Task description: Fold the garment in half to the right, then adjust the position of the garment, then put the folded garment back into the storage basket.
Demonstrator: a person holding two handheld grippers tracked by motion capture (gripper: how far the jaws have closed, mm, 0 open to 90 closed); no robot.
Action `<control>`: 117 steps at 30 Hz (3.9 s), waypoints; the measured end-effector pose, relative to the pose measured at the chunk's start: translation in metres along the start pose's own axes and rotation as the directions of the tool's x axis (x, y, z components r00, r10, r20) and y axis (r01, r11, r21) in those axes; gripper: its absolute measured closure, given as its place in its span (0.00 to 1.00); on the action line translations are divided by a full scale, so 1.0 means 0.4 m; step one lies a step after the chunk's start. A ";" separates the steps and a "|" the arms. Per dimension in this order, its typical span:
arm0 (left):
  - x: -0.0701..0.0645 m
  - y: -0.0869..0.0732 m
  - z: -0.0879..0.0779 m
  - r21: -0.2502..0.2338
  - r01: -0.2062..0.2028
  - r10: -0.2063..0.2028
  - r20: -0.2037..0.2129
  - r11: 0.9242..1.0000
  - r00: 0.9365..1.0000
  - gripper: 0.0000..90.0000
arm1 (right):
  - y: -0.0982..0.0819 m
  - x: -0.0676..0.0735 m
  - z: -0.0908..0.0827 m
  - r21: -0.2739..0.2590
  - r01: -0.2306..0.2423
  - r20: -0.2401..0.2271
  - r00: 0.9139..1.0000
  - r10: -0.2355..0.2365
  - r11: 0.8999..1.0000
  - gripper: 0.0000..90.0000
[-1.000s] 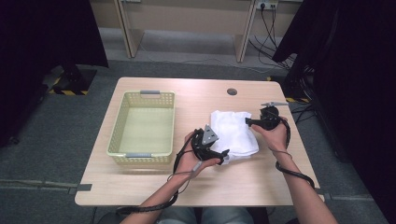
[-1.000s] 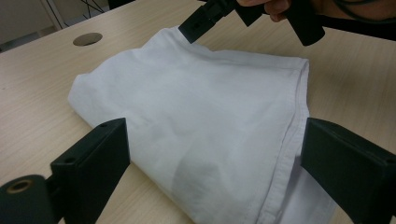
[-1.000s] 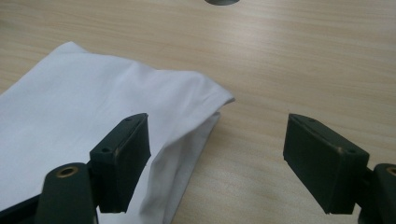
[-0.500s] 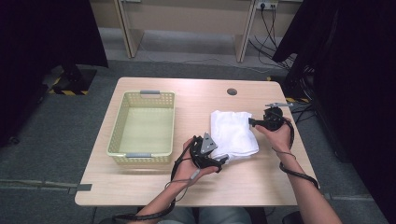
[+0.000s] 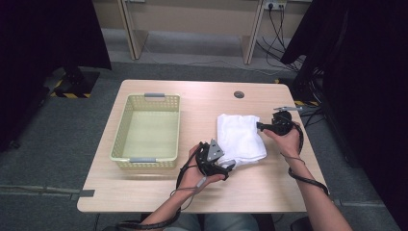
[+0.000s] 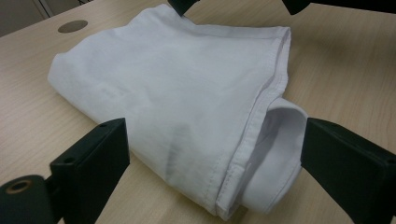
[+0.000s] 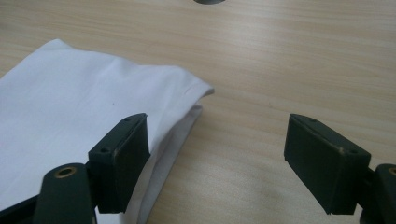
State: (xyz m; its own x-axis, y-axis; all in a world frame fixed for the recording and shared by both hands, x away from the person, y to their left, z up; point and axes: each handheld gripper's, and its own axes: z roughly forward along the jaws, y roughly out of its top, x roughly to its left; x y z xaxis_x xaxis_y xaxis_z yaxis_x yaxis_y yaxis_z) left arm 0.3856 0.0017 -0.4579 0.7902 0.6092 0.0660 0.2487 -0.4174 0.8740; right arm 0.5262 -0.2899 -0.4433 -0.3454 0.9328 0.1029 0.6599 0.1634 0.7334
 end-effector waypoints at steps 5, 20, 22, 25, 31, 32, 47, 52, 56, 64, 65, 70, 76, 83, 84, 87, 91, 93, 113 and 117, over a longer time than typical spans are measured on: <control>0.002 -0.007 0.004 0.004 0.005 -0.005 0.002 1.000 1.000 0.08 | 0.003 0.001 0.004 0.002 0.008 -0.002 1.000 -0.008 1.000 0.25; -0.006 -0.023 0.028 0.041 -0.009 0.009 0.001 0.999 1.000 0.08 | 0.010 0.001 0.032 0.023 0.002 -0.004 1.000 -0.002 1.000 0.25; -0.008 -0.022 0.031 0.044 -0.016 0.016 0.000 0.999 1.000 0.08 | 0.013 0.002 0.034 0.022 0.001 -0.004 1.000 -0.001 1.000 0.25; -0.009 -0.020 0.037 0.054 -0.022 0.023 -0.014 0.998 1.000 0.08 | 0.022 0.004 0.040 0.021 0.005 -0.003 1.000 -0.005 1.000 0.24; -0.010 -0.022 0.046 0.070 -0.017 0.019 -0.018 0.997 1.000 0.08 | 0.042 0.015 0.057 0.026 0.001 -0.010 1.000 -0.001 1.000 0.23; -0.009 -0.023 0.048 0.076 -0.010 0.012 -0.017 0.997 1.000 0.08 | 0.045 0.017 0.063 0.032 0.004 -0.014 1.000 -0.004 0.999 0.23; -0.016 -0.026 0.037 0.091 -0.058 0.053 0.056 0.994 0.997 0.08 | 0.060 0.047 0.117 0.072 0.015 -0.034 0.999 -0.013 0.997 0.23; -0.009 -0.027 0.064 0.161 -0.069 0.065 0.031 0.985 0.997 0.08 | 0.058 0.054 0.134 0.095 0.024 -0.032 0.999 -0.021 0.995 0.23; -0.007 -0.020 0.073 0.179 -0.069 0.064 0.032 0.981 0.997 0.10 | 0.055 0.058 0.142 0.103 0.037 -0.030 0.999 -0.034 0.994 0.23; 0.001 -0.024 0.075 0.178 -0.052 0.045 0.042 0.983 0.998 0.16 | 0.049 0.058 0.146 0.109 0.031 -0.032 0.999 -0.027 0.994 0.25; 0.001 -0.024 0.074 0.180 -0.054 0.047 0.043 0.982 0.998 0.16 | 0.048 0.058 0.146 0.110 0.028 -0.033 0.999 -0.025 0.994 0.25; 0.002 -0.024 0.075 0.185 -0.052 0.044 0.048 0.981 0.998 0.17 | 0.043 0.060 0.146 0.099 0.042 -0.038 0.999 -0.038 0.994 0.29; 0.002 -0.021 0.077 0.176 -0.049 0.043 0.039 0.983 0.998 0.16 | 0.042 0.061 0.146 0.090 0.049 -0.039 0.998 -0.046 0.995 0.30; -0.003 -0.021 0.078 0.157 -0.047 0.043 0.033 0.986 0.999 0.17 | 0.040 0.060 0.146 0.086 0.046 -0.037 0.998 -0.043 0.995 0.30; -0.002 -0.020 0.079 0.157 -0.047 0.042 0.035 0.986 0.998 0.17 | 0.039 0.061 0.146 0.082 0.043 -0.036 0.999 -0.040 0.996 0.31; -0.003 -0.018 0.085 0.164 -0.056 0.049 0.042 0.985 0.998 0.21 | 0.034 0.062 0.143 0.063 0.047 -0.055 0.998 -0.043 0.997 0.45; 0.001 -0.014 0.091 0.171 -0.033 0.023 0.062 0.985 0.998 0.33 | 0.029 0.063 0.142 0.043 0.042 -0.093 0.995 -0.038 0.998 0.65; 0.002 -0.012 0.092 0.172 -0.037 0.025 0.075 0.984 0.997 0.41 | 0.028 0.063 0.142 0.042 0.032 -0.117 0.993 -0.027 0.999 0.72; -0.008 -0.012 0.079 0.130 -0.047 0.044 0.030 0.990 0.999 0.77 | 0.038 0.075 0.131 0.082 -0.013 -0.128 0.992 0.023 0.997 0.91; -0.011 -0.012 0.069 0.123 -0.050 0.049 0.009 0.991 0.999 0.80 | 0.038 0.075 0.120 0.068 -0.028 -0.134 0.990 0.037 0.997 0.91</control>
State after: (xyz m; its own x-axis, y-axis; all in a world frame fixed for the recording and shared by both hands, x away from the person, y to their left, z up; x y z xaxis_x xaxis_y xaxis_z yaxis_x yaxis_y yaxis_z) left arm 0.3964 -0.0175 -0.4757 0.8068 0.5816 0.1042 0.2761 -0.5271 0.8037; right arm 0.5580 -0.2441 -0.4614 -0.4073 0.8867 0.2188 0.7128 0.1589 0.6831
